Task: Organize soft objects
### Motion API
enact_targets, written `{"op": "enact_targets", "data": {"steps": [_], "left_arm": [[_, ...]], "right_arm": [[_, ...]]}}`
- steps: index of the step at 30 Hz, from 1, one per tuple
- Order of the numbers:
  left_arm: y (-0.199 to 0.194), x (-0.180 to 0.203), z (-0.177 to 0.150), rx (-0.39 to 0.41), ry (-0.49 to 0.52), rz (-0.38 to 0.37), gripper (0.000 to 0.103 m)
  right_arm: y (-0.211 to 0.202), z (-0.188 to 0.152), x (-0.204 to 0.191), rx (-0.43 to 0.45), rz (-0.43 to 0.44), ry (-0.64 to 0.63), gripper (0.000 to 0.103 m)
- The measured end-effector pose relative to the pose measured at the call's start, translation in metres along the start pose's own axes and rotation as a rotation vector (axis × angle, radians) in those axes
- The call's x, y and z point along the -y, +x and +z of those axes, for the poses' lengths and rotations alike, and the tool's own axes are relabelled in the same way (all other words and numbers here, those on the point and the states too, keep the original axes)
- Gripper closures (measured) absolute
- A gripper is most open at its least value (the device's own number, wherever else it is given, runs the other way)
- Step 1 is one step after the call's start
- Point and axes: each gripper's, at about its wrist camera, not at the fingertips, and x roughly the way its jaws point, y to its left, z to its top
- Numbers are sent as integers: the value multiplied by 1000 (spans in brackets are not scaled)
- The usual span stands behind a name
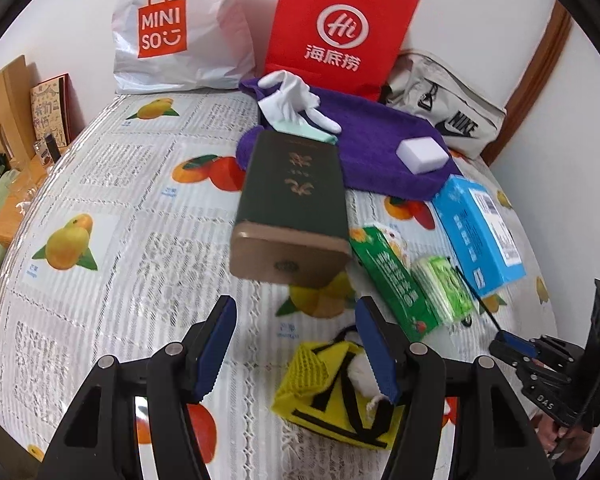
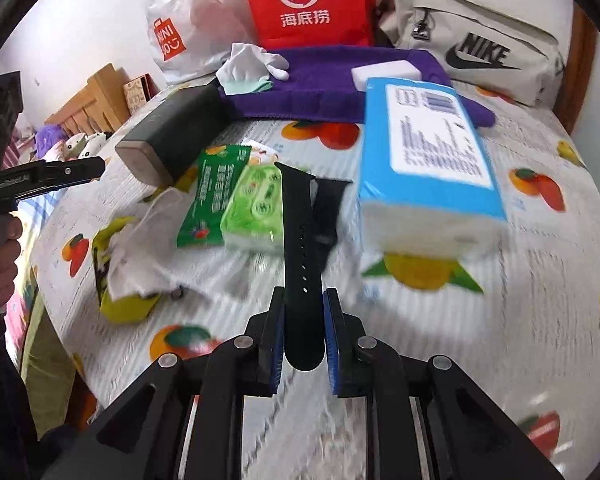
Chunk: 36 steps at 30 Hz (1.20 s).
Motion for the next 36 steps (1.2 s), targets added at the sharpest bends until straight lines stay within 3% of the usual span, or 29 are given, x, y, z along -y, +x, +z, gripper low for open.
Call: {"op": "enact_targets", "data": {"steps": [3,8,10,15,19,20,22,28,34,36], "left_arm": [[2,3,-9,-14,11,4,43],[8,5,-20,-38,11,8,43],[10,7,-21,-44,19,12,43],[10,9,-22,-43,32,22,43],[13,8,-23,-54,33,34,43],[13,7,-23,-56,33,36,43],[13,6,-23,-57,32,39,43],[14,3,-24,-57,28,31,43],[18,9,-29,-65,50,-5,43],[18,14,-31,-69,70,-12,43]], "right_arm": [[-8,-17,5,-6,-30,14,96],[-7,-39,14,-30,-63,29,94],[-4,-39,15,-26,-58,38,90],[7,-26,15,17,-66,44,58],[20,-14,6,49,-116,5,58],[23,-12,2,56,-141,-20,61],[23,-12,-4,77,-145,-53,88],[19,-12,-7,75,-167,-62,91],[22,-12,-11,67,-183,-59,85],[21,-13,-12,75,-174,-56,89]]}}
